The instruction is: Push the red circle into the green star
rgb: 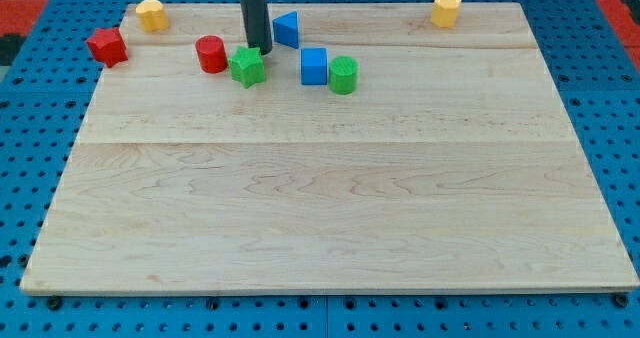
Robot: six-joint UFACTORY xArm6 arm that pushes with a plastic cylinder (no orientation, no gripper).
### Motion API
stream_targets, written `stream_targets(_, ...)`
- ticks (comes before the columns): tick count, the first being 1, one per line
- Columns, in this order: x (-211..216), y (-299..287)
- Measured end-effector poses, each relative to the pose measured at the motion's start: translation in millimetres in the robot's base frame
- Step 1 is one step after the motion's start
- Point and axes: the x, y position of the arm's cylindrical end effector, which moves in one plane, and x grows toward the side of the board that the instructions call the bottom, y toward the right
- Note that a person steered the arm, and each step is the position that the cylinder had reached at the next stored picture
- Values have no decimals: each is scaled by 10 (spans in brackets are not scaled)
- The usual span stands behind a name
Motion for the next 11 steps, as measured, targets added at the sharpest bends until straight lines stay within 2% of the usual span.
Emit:
stream_targets(2,-397,579)
stream_targets(3,-350,628)
stream_targets(4,-303,333)
stream_targets(5,-265,-473)
stream_targets(6,-362,-579)
stream_targets(7,-345,-1109)
stream_targets(8,-225,-1595)
stream_targets(9,47,-761)
stream_targets(10,209,-572)
stream_targets(11,786,-1409)
